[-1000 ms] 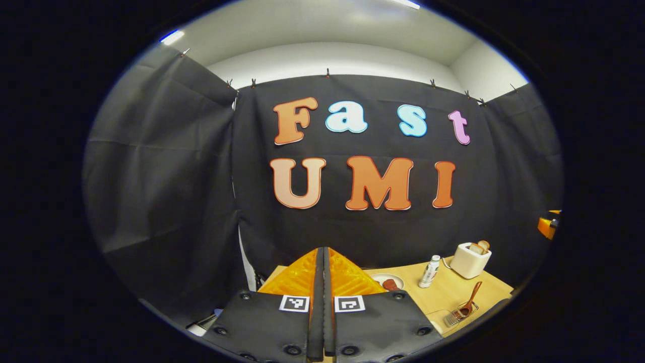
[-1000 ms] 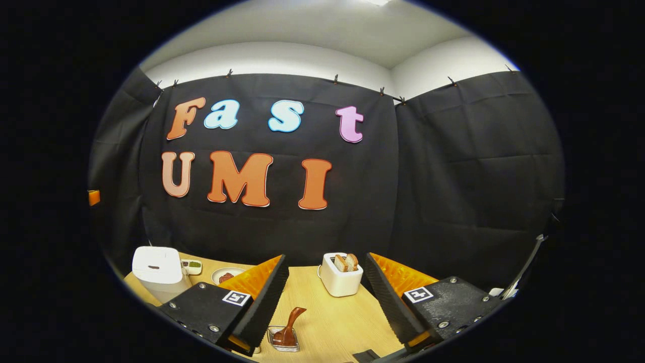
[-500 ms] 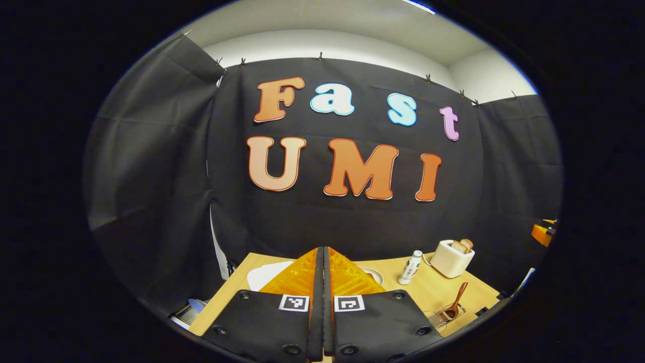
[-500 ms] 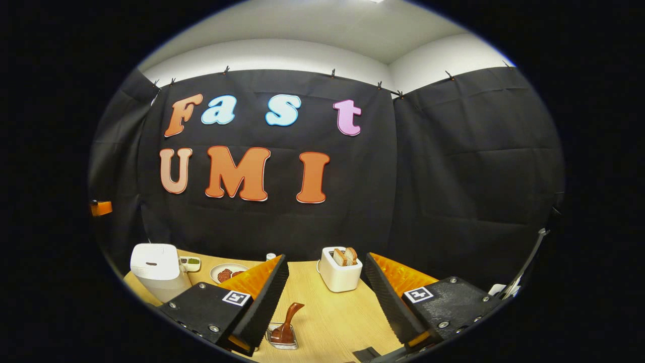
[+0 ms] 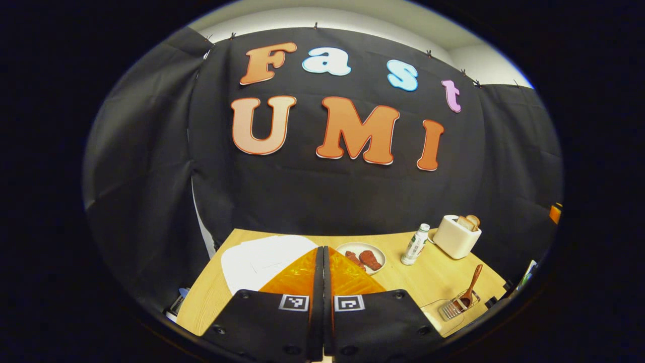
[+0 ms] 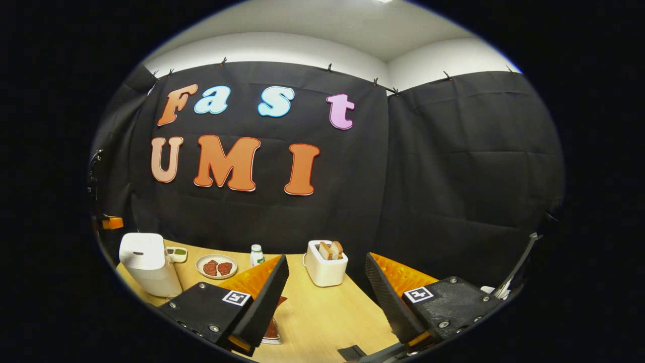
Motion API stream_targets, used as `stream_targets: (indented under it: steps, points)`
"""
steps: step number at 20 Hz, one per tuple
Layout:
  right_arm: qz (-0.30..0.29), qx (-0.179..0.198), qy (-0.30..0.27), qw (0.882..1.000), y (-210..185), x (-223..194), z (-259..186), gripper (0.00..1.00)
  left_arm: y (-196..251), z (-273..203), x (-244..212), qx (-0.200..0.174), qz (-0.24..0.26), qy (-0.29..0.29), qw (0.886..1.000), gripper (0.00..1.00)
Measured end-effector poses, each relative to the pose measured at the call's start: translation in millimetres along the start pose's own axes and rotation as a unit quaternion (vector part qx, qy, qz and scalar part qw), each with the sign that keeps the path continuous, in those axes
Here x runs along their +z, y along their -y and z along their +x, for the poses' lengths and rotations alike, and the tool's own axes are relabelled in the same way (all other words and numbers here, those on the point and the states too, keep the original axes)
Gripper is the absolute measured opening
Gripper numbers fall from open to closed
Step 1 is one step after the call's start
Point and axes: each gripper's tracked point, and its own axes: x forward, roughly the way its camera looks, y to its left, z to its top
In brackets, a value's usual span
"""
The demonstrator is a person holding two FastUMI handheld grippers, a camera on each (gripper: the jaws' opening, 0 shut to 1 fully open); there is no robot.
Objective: Close the left gripper, press the button to open the rice cooker; take a wooden spoon from the chopstick holder with the right hand, scoop a spoonful of rice and pour it into the rice cooker, then put the wooden spoon back into the chopstick holder.
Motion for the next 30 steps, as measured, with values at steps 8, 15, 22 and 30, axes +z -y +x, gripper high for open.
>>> stream_targets:
  steps: [8,15,22,30]
  points:
    - [0.008,-0.019,-0.006,1.000,13.3,-1.4,-3.7,0.94,-4.9,36.9,-59.6,-0.010,-0.021,-0.068,0.997,0.05]
    - [0.004,-0.023,-0.011,1.000,14.5,-6.7,-4.7,0.94,-9.2,43.7,-100.6,-0.010,-0.032,-0.113,0.993,0.05]
    - [0.018,-0.012,-0.027,0.999,8.3,-22.5,-5.1,0.95,-10.9,45.3,-102.6,-0.018,-0.041,-0.128,0.991,0.05]
    - [0.038,-0.002,-0.006,0.999,7.3,-11.3,-7.2,0.95,-5.9,13.6,-6.3,0.004,-0.016,-0.050,0.999,0.06]
